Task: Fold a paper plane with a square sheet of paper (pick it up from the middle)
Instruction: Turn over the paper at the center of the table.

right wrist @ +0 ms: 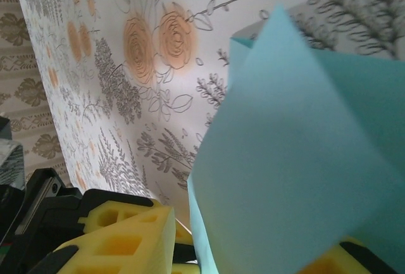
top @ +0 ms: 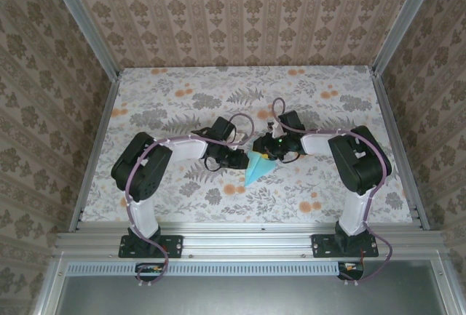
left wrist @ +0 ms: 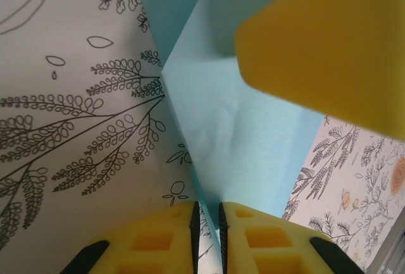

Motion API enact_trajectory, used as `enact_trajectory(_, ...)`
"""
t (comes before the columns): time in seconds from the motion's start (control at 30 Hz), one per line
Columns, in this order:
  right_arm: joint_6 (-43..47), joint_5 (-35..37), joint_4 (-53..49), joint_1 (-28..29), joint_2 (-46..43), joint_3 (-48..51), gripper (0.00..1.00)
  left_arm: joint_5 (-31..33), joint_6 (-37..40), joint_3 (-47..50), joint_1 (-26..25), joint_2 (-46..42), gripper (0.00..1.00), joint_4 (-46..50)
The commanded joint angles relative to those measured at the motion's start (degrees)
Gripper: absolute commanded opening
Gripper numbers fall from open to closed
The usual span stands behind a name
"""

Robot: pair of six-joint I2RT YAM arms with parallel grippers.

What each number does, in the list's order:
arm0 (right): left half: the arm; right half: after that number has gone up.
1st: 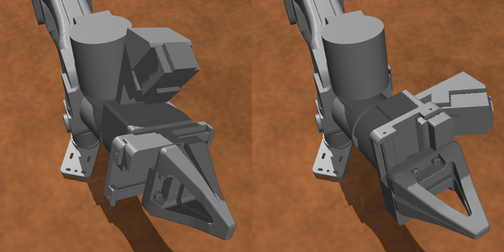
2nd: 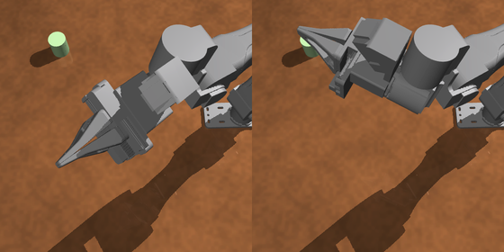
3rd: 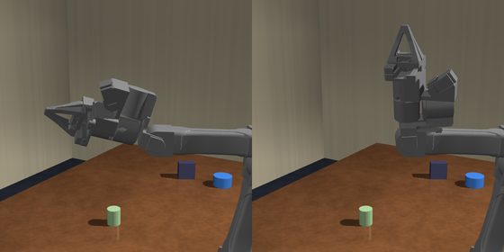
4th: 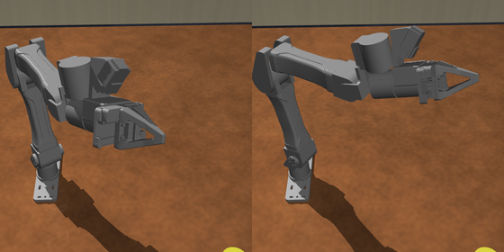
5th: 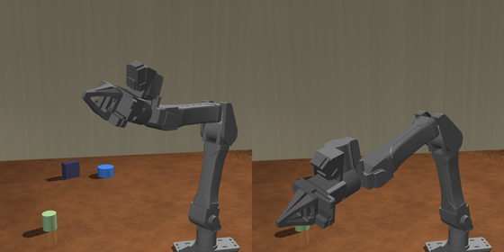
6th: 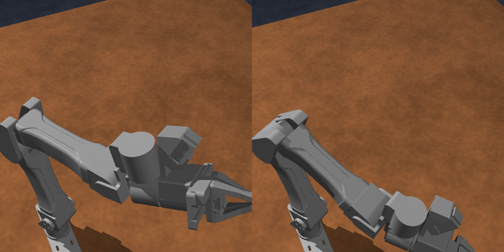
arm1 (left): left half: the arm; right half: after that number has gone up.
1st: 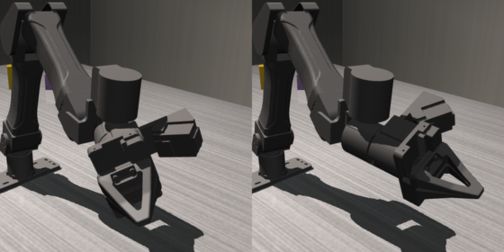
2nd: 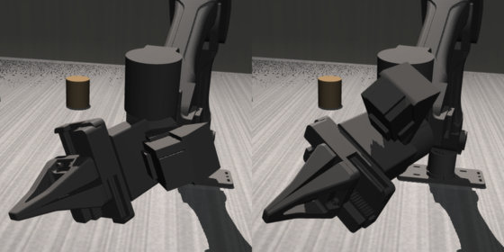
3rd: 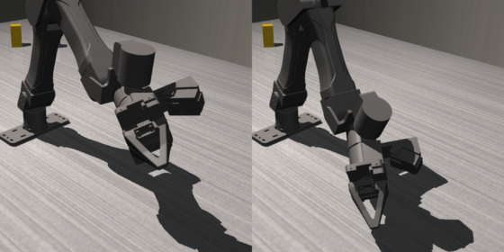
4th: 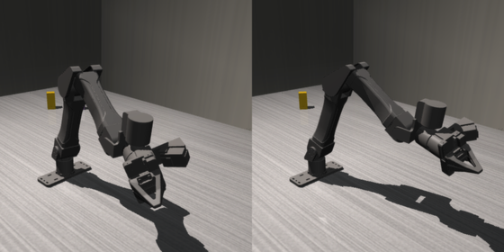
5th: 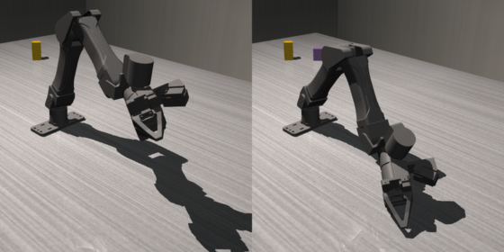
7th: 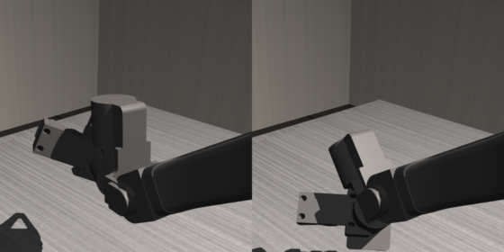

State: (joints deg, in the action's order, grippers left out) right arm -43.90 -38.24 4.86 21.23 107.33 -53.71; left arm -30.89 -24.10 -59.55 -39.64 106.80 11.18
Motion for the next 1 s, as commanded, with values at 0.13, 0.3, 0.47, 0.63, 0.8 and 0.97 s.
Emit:
enact_trajectory(0.13,-0.8,-0.8,1.4,1.5,1.1,1.0,0.26,-0.5,2.0,-1.8,1.5,-1.8,0.3,2.0)
enact_trajectory(0.3,-1.9,-1.8,2.3,1.6,0.0,0.9,0.09,1.4,1.1,-0.7,2.4,-5.8,0.41,3.7)
enact_trajectory(0.47,-3.7,-3.3,2.9,1.5,-3.8,0.3,0.02,0.7,-2.6,2.4,3.6,-11.4,0.57,1.5)
enact_trajectory(0.63,-10.9,-7.1,10.6,0.4,-7.1,0.9,0.0,-0.7,-8.6,6.4,4.7,-17.0,0.66,-2.6)
enact_trajectory(0.8,-17.5,-8.9,16.5,-0.4,-9.9,0.4,0.0,-2.6,-16.8,11.8,6.3,-23.5,0.73,-9.2)
enact_trajectory(0.97,-23.6,-9.9,22.2,-0.9,-11.8,-0.7,0.0,-5.4,-24.5,15.6,7.1,-28.6,0.78,-15.6)
